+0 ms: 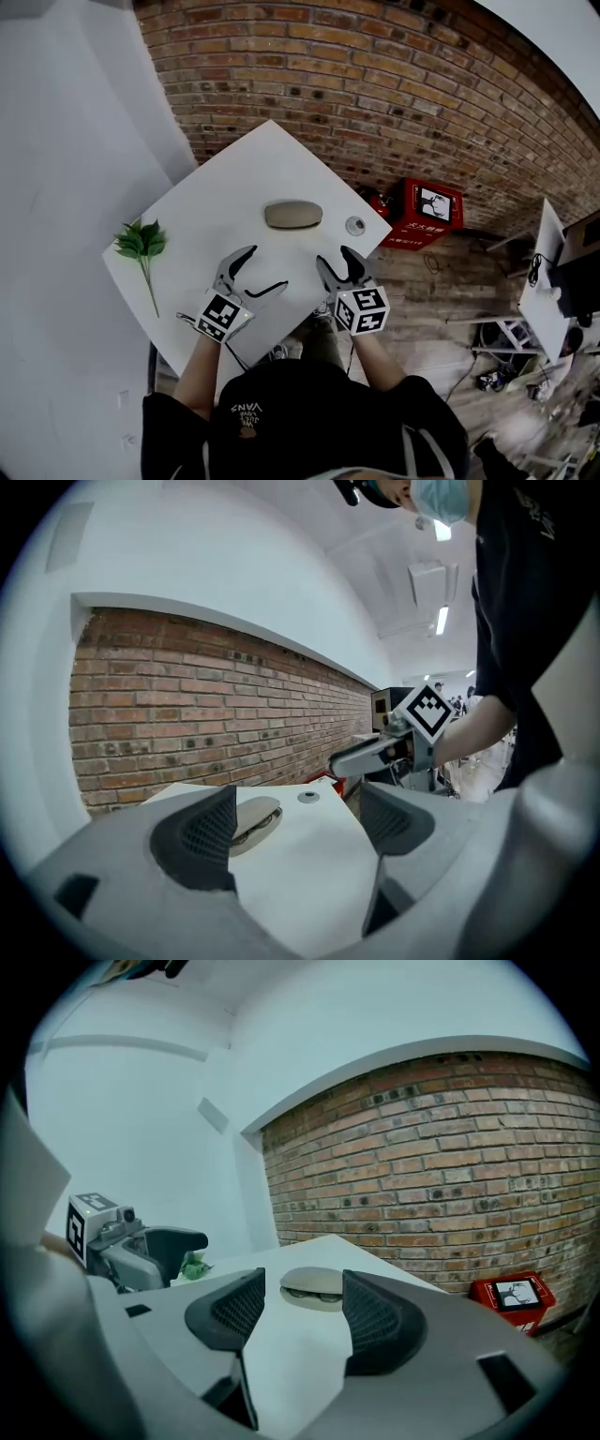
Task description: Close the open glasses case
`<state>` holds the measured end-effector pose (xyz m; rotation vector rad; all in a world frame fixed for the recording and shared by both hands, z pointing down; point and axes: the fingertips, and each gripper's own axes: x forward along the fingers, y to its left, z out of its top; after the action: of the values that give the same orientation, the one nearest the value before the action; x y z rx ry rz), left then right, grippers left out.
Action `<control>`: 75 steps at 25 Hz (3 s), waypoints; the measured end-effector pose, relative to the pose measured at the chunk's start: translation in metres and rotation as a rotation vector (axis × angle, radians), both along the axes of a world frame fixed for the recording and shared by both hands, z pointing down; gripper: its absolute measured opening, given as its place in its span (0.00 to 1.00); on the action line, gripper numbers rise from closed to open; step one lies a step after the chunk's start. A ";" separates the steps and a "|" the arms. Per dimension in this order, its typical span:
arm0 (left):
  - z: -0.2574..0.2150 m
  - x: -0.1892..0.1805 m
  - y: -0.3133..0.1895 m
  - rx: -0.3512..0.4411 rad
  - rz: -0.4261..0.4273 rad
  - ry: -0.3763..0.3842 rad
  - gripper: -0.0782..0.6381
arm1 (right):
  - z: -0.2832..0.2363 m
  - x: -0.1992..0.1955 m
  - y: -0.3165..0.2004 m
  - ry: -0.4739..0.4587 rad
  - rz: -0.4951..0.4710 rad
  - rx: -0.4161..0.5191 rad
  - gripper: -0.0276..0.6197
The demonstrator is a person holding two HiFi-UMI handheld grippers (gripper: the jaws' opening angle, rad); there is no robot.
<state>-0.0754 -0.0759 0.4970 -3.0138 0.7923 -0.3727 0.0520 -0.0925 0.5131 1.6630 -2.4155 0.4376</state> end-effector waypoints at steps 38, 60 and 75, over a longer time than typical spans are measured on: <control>-0.037 0.009 0.129 0.069 -0.256 0.096 0.12 | -0.050 0.027 0.140 -0.033 -0.144 0.083 0.04; -0.024 0.039 0.210 0.053 -0.346 0.086 0.12 | -0.038 0.051 0.208 -0.006 -0.253 0.078 0.04; -0.026 0.051 0.221 0.057 -0.342 0.080 0.12 | -0.032 0.057 0.218 0.018 -0.271 0.060 0.04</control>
<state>-0.0244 0.1450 0.4715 -2.8512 1.3064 -0.2264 0.1088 0.1255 0.4816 1.3246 -2.6134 0.3092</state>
